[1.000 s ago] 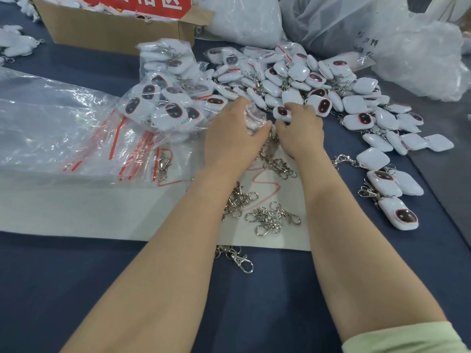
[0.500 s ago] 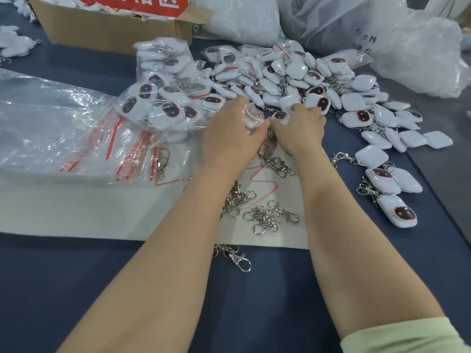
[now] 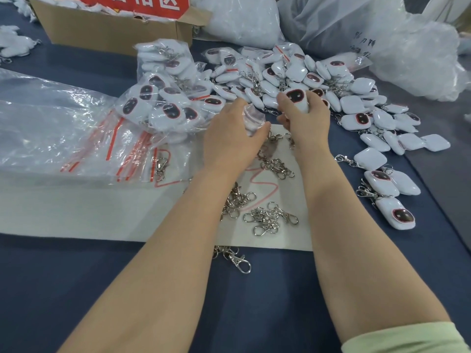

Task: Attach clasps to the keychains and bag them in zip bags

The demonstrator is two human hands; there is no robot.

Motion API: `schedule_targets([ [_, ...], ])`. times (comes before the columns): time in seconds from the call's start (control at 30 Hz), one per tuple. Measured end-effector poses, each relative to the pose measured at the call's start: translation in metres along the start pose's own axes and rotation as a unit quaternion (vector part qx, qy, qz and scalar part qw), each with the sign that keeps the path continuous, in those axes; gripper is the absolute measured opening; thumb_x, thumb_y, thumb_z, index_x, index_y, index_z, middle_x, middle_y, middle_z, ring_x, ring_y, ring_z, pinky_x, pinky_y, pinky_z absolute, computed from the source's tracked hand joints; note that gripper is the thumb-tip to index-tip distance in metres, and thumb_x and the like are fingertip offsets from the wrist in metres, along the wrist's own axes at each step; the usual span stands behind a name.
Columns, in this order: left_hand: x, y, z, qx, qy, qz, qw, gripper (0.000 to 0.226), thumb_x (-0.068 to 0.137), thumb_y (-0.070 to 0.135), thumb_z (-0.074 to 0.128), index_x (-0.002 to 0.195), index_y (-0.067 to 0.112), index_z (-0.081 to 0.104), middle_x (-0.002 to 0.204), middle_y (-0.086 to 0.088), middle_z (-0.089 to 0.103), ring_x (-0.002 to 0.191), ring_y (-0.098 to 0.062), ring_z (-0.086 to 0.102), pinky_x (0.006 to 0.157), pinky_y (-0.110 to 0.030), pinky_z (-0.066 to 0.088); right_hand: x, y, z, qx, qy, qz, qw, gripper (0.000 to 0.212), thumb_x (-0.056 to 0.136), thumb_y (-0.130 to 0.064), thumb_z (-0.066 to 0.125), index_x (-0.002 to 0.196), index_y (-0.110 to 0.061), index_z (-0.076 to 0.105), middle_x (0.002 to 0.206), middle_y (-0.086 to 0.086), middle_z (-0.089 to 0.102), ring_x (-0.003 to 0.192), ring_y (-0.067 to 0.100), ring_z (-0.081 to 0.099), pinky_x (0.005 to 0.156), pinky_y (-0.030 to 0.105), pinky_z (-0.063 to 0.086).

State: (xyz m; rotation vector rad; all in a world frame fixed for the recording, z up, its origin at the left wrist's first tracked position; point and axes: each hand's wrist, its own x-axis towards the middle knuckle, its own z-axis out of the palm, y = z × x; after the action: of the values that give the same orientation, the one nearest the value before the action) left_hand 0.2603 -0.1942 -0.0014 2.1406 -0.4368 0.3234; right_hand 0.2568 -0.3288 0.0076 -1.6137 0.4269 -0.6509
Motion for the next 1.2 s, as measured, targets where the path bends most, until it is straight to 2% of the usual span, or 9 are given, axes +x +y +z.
schedule_targets([
  [0.13, -0.0003, -0.0001, 0.0006, -0.005, 0.001, -0.002, 1.0, 0.034, 0.082, 0.044, 0.065, 0.101, 0.017, 0.055, 0.101, 0.002, 0.063, 0.092, -0.02, 0.057, 0.079, -0.037, 0.047, 0.0042, 0.0011, -0.0038, 0.099, -0.037, 0.043, 0.993, 0.008, 0.088, -0.018, 0.067, 0.088, -0.012, 0.06, 0.078, 0.001, 0.069, 0.054, 0.007, 0.053, 0.053, 0.02, 0.042],
  [0.23, -0.0002, -0.0003, 0.0009, -0.005, 0.002, -0.003, 1.0, 0.035, 0.082, 0.045, 0.065, 0.1, 0.017, 0.056, 0.102, 0.001, 0.063, 0.094, -0.021, 0.057, 0.08, -0.038, 0.046, 0.0051, 0.0018, -0.0042, 0.108, -0.047, 0.049, 0.992, 0.007, 0.092, -0.016, 0.062, 0.086, -0.014, 0.059, 0.074, -0.001, 0.065, 0.053, 0.007, 0.05, 0.051, 0.02, 0.039],
  [0.43, -0.0001, 0.0001, 0.0003, -0.002, -0.001, -0.005, 1.0, 0.035, 0.082, 0.045, 0.065, 0.101, 0.018, 0.055, 0.103, 0.001, 0.063, 0.096, -0.022, 0.058, 0.081, -0.038, 0.047, 0.0013, 0.0014, -0.0019, 0.07, -0.102, 0.012, 0.992, 0.005, 0.093, -0.014, 0.06, 0.088, -0.016, 0.059, 0.079, 0.0, 0.066, 0.057, 0.005, 0.056, 0.057, 0.018, 0.044],
  [0.6, 0.0004, 0.0006, 0.0001, -0.003, -0.002, -0.004, 1.0, 0.037, 0.082, 0.045, 0.065, 0.103, 0.017, 0.056, 0.103, 0.0, 0.063, 0.096, -0.022, 0.057, 0.081, -0.038, 0.046, 0.0032, 0.001, -0.0004, 0.083, -0.099, 0.029, 0.991, 0.005, 0.095, -0.016, 0.057, 0.091, -0.014, 0.059, 0.084, 0.001, 0.064, 0.061, 0.007, 0.057, 0.058, 0.02, 0.047],
  [0.77, 0.0009, 0.0, 0.0006, -0.003, -0.004, -0.001, 1.0, 0.037, 0.082, 0.045, 0.065, 0.103, 0.016, 0.056, 0.102, -0.001, 0.063, 0.095, -0.022, 0.057, 0.079, -0.037, 0.046, 0.0046, 0.0005, 0.0005, 0.099, -0.079, 0.058, 0.99, 0.022, 0.102, -0.016, 0.044, 0.087, -0.015, 0.059, 0.081, 0.001, 0.059, 0.061, 0.01, 0.057, 0.061, 0.022, 0.047],
  [0.87, 0.001, 0.0, 0.0005, -0.005, -0.001, 0.0, 1.0, 0.037, 0.081, 0.045, 0.065, 0.101, 0.016, 0.056, 0.101, 0.0, 0.063, 0.093, -0.021, 0.057, 0.077, -0.036, 0.046, 0.0025, 0.0021, 0.0013, 0.079, -0.102, 0.036, 0.991, 0.02, 0.102, -0.015, 0.043, 0.09, -0.014, 0.06, 0.084, 0.001, 0.06, 0.064, 0.01, 0.058, 0.064, 0.022, 0.048],
  [1.0, 0.001, -0.0002, 0.0006, -0.001, -0.004, 0.001, 1.0, 0.037, 0.082, 0.045, 0.065, 0.102, 0.015, 0.055, 0.101, -0.001, 0.063, 0.093, -0.021, 0.057, 0.077, -0.036, 0.046, 0.0048, 0.0022, 0.002, 0.121, -0.082, 0.049, 0.988, 0.019, 0.102, -0.014, 0.043, 0.094, -0.01, 0.06, 0.087, 0.004, 0.061, 0.067, 0.011, 0.059, 0.063, 0.021, 0.05],
  [1.1, 0.0008, -0.0001, 0.001, -0.003, -0.006, 0.0, 1.0, 0.037, 0.081, 0.045, 0.065, 0.102, 0.015, 0.055, 0.101, -0.001, 0.063, 0.093, -0.021, 0.057, 0.077, -0.035, 0.045, 0.0068, 0.0032, 0.002, 0.182, -0.092, 0.081, 0.976, 0.015, 0.1, -0.005, 0.044, 0.1, -0.005, 0.059, 0.095, 0.009, 0.06, 0.077, 0.015, 0.059, 0.069, 0.021, 0.053],
  [1.2, 0.0, 0.0001, 0.0006, -0.005, -0.004, -0.002, 1.0, 0.037, 0.081, 0.045, 0.066, 0.102, 0.016, 0.056, 0.099, -0.001, 0.063, 0.092, -0.021, 0.057, 0.075, -0.034, 0.044, 0.0035, 0.0029, 0.0022, 0.192, -0.125, 0.082, 0.97, 0.022, 0.097, 0.008, 0.04, 0.106, -0.002, 0.057, 0.1, 0.011, 0.064, 0.085, 0.016, 0.062, 0.077, 0.022, 0.054],
])
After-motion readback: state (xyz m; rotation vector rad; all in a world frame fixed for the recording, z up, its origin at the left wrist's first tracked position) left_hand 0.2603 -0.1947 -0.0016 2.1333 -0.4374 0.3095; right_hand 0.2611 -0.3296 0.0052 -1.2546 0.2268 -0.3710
